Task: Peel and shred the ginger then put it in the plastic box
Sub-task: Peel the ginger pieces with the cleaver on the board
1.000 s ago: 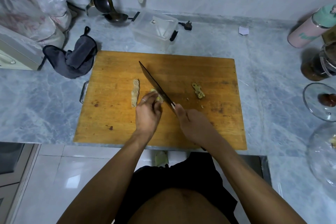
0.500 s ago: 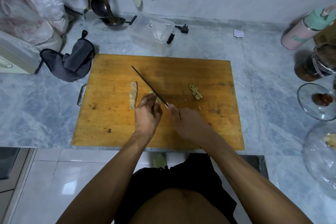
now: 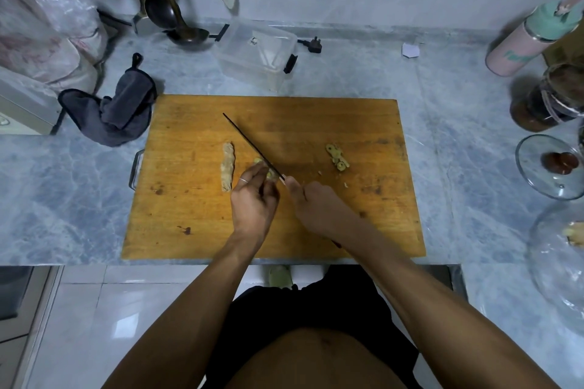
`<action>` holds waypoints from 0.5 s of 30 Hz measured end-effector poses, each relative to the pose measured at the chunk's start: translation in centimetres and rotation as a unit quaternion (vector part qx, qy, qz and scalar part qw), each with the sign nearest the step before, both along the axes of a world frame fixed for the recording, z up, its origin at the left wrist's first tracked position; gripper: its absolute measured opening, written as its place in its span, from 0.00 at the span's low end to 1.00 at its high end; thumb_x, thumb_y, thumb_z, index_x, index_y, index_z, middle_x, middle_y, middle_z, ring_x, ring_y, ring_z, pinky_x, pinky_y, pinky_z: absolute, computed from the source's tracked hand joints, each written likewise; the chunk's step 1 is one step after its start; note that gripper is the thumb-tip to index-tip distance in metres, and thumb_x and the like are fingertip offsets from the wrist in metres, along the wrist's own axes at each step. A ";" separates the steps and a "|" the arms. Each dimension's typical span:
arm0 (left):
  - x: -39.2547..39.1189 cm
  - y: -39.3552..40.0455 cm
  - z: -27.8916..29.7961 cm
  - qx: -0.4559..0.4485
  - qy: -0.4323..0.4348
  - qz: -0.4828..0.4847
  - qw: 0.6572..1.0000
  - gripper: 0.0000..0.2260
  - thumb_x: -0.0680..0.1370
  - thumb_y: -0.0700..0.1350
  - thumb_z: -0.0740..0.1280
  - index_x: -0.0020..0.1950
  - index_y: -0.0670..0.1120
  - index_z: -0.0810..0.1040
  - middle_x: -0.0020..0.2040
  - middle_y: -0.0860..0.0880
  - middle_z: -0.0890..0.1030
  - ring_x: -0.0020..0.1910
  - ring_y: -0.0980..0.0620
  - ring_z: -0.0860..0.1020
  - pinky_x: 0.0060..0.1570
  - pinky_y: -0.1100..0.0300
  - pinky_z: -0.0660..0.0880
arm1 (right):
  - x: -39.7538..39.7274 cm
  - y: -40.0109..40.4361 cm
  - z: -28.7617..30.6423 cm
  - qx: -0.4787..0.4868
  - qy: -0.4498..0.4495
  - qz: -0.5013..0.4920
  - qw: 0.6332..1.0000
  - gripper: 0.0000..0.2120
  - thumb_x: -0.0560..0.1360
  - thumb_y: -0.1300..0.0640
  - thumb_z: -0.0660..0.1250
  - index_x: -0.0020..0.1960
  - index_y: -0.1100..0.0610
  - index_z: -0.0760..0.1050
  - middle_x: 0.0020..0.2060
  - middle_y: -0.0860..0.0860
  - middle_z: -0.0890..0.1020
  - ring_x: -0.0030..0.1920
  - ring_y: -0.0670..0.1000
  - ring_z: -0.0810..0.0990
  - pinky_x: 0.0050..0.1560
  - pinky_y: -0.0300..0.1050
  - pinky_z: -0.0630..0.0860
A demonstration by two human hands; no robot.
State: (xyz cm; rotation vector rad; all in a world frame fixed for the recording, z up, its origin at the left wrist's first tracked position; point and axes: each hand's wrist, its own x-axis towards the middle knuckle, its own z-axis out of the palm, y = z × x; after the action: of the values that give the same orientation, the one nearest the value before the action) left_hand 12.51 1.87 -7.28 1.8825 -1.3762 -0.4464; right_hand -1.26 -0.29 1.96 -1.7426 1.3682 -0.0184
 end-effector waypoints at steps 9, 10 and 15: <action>-0.2 0.2 0.8 -0.002 0.002 0.020 1.000 0.09 0.74 0.33 0.68 0.52 0.38 0.84 0.54 0.42 0.84 0.53 0.44 0.81 0.52 0.69 0.70 | 0.8 2.2 -2.1 -0.022 -0.005 -0.046 0.999 0.28 0.85 0.42 0.47 0.54 0.63 0.77 0.52 0.63 0.81 0.57 0.62 0.78 0.55 0.49 0.71; -0.1 0.1 0.8 -0.001 0.001 0.018 1.000 0.10 0.73 0.34 0.69 0.53 0.38 0.84 0.54 0.42 0.84 0.54 0.45 0.81 0.54 0.69 0.70 | 0.7 1.9 -2.1 -0.027 -0.006 -0.043 0.999 0.29 0.85 0.42 0.47 0.53 0.63 0.78 0.54 0.64 0.82 0.57 0.62 0.78 0.56 0.48 0.70; 0.6 0.1 1.5 0.016 0.030 0.021 0.999 0.14 0.71 0.35 0.72 0.57 0.40 0.84 0.58 0.45 0.83 0.58 0.49 0.80 0.61 0.66 0.71 | -1.5 1.1 -2.0 -0.022 0.007 -0.026 0.999 0.34 0.84 0.40 0.42 0.45 0.62 0.78 0.45 0.60 0.83 0.48 0.57 0.80 0.48 0.44 0.69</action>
State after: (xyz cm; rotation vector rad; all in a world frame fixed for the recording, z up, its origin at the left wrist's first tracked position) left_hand 13.06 1.95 -5.77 1.9042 -1.2955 -0.5027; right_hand -2.74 0.80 0.00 -1.7464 1.4334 -0.0653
